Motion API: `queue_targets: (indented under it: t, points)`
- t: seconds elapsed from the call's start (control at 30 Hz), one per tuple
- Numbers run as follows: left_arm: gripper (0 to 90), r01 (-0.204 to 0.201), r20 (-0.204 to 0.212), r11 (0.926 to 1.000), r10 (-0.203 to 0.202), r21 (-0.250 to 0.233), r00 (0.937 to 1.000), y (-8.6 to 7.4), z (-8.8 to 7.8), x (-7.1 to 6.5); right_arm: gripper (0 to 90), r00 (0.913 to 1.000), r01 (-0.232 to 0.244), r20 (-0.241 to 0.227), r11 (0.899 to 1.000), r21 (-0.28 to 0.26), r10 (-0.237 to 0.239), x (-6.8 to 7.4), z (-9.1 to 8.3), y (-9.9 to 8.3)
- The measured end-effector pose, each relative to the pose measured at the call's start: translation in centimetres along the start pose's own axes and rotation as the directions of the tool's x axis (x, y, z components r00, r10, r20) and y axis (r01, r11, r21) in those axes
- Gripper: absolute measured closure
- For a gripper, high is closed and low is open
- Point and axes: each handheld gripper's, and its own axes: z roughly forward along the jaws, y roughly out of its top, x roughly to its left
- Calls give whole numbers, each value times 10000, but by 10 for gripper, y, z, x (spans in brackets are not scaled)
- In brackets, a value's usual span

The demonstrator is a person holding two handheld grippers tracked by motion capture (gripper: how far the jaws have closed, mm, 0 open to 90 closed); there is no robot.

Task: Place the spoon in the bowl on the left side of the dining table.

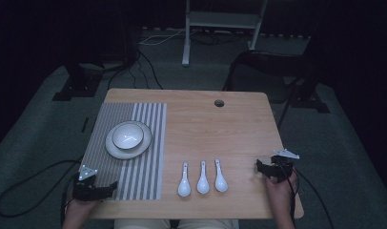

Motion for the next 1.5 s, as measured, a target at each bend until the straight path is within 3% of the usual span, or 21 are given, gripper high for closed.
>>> queue_targets:
  t: [0.23,0.37,0.53,0.83,1.03,1.2,1.5]
  points:
    - [5,-211,175,9998,211,-5,9996,-1,-9,3,112,10000,11,-2,10000,-4,-11,0,0,0]
    - [5,-75,596,9999,70,81,9982,-6,-8,8,112,10000,3,11,10000,1,-3,0,0,0]
    - [11,-37,475,10000,35,52,9989,-6,-9,7,112,10000,1,12,10000,1,-1,0,0,0]
    - [11,-253,668,9996,247,89,9975,1,-11,-4,112,10000,5,6,10000,0,-5,0,0,0]
    - [12,-707,790,9975,710,-74,9943,10,-15,-16,112,10000,7,8,10000,2,-7,0,0,0]
    - [12,-911,1034,9956,929,-218,9903,17,-15,-26,112,10000,5,8,10000,-1,-5,0,0,0]
    - [12,-1450,1478,9884,1503,-459,9775,29,-17,-46,112,10000,6,8,10000,-1,-6,0,0,0]
